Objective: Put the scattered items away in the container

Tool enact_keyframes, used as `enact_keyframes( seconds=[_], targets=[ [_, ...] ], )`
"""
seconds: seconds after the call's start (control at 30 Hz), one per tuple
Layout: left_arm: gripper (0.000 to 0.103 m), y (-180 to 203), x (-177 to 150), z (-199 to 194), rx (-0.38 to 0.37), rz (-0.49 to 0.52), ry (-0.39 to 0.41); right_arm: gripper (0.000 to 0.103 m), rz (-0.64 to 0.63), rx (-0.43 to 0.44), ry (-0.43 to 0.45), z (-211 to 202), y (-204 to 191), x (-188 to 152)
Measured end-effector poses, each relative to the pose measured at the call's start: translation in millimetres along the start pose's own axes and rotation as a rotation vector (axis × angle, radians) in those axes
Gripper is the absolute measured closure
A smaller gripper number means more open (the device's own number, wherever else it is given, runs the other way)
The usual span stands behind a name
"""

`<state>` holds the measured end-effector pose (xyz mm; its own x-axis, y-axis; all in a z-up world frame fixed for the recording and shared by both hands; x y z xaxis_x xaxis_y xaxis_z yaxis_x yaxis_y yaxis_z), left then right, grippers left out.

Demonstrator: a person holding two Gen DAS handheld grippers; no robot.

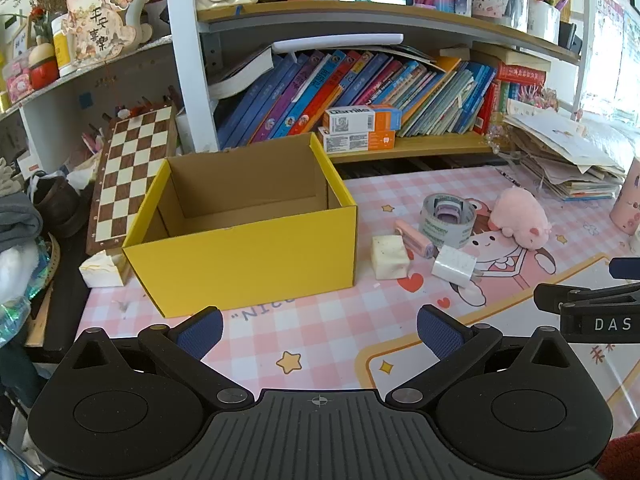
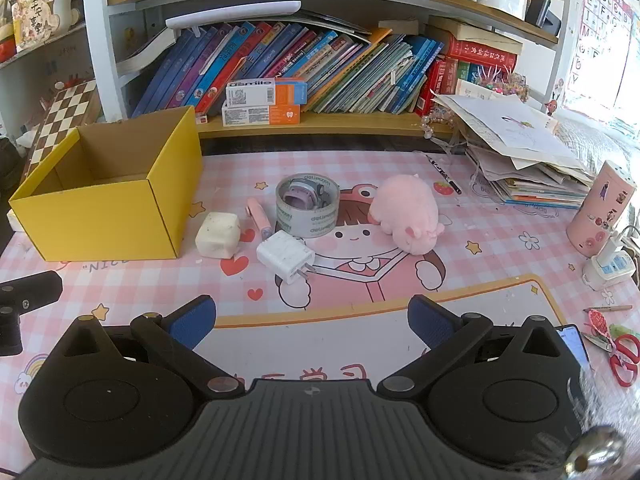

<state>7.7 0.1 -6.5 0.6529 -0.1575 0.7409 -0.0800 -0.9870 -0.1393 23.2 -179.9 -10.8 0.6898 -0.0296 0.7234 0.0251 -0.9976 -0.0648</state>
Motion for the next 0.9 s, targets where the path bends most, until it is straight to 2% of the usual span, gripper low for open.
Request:
enact_keyframes(
  seconds=[0.9],
  targets=[
    [0.0, -2.1, -0.9, 8.9, -0.01, -0.013, -0.038, 0.0, 0.002, -0.005, -0.016, 4.7, 0.8, 2.1]
  ],
)
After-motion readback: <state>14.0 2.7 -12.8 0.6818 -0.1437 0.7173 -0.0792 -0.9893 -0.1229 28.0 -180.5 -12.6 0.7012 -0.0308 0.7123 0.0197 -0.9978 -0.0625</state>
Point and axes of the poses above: each gripper's, at about its wrist camera, not at the fingertips, and z roughly the way its jaws point, y to its right, x to its top, the point moved 1 cm from there along z, roughly the way its jaws point, and after that the axes turned 7 degrees about z, right-handed, at the moved point
